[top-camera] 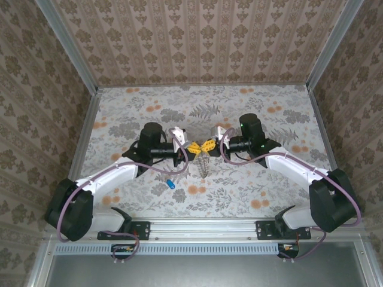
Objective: Put the keys on the keyring
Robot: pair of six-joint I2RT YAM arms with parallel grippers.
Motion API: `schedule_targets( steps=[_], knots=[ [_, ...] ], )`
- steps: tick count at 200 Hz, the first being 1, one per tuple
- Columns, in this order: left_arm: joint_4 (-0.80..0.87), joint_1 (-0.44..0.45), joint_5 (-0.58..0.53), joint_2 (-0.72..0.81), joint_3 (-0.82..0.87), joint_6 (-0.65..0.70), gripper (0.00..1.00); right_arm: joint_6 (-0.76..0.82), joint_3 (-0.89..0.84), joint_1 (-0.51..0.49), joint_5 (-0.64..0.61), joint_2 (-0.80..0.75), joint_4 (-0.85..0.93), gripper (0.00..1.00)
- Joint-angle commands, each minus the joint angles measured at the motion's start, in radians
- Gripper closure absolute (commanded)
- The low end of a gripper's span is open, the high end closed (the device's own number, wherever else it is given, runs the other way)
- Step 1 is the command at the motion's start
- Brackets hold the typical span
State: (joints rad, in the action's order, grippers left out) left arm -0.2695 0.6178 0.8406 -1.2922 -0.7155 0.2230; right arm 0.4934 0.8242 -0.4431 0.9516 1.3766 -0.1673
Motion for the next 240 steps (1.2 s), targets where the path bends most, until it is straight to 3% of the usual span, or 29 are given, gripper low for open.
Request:
schedule_targets(
  steps=[1, 73, 102, 160, 240],
  knots=[
    [0.006, 0.012, 0.029, -0.001, -0.038, 0.023, 0.83, -0.011, 0.038, -0.003, 0.046, 0.007, -0.011, 1.0],
    [0.053, 0.028, 0.003, -0.002, -0.051, 0.047, 1.0, -0.017, 0.043, -0.003, 0.026, 0.007, 0.0, 1.0],
    [0.065, 0.031, -0.012, 0.008, -0.055, 0.064, 1.0, -0.024, 0.044, -0.003, 0.026, 0.007, 0.008, 1.0],
    [-0.032, 0.03, -0.092, 0.049, -0.008, 0.046, 1.0, 0.059, 0.034, -0.003, -0.053, -0.046, 0.107, 0.75],
    [-0.283, -0.068, -0.12, 0.066, 0.084, -0.065, 1.0, 0.052, -0.007, 0.003, -0.153, -0.232, 0.211, 0.71]
  ],
)
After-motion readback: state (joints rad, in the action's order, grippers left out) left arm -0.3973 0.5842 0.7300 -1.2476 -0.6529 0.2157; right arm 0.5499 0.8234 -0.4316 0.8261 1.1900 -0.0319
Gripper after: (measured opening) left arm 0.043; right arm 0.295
